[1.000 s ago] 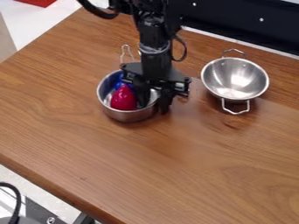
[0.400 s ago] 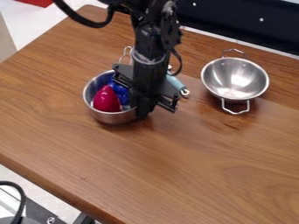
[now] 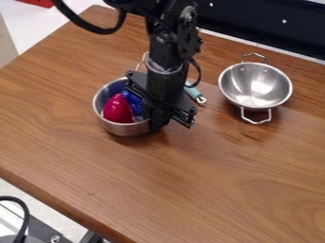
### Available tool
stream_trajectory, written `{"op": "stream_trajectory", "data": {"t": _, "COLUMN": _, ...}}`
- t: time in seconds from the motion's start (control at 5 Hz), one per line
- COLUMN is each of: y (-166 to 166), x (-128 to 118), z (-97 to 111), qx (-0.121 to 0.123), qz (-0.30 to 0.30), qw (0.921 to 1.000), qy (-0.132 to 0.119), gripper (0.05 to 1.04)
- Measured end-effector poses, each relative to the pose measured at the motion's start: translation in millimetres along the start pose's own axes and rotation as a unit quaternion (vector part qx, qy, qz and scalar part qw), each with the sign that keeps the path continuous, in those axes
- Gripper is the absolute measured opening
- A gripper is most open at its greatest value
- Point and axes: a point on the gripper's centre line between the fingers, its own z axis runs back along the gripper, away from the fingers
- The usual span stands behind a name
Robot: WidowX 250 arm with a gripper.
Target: Move the pot to the left side of the table
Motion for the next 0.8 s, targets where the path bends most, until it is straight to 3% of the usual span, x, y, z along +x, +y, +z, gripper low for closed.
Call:
{"op": "stream_trajectory", "data": {"t": 0.4, "y": 26, "x": -12, "z": 17, "qx": 0.018, "qz": 0.018, "qw": 0.9994, "qy": -0.025, "gripper": 0.063}}
{"op": "stream_trajectory", "data": {"t": 0.6, "y": 42, "x": -15, "z": 13, "qx": 0.029, "qz": 0.036, "qw": 0.9984, "qy": -0.032, "gripper": 0.063}}
{"op": "stream_trajectory", "data": {"t": 0.8, "y": 49, "x": -29, "z": 7, "qx": 0.019, "qz": 0.024, "qw": 0.9992, "qy": -0.026, "gripper": 0.063}}
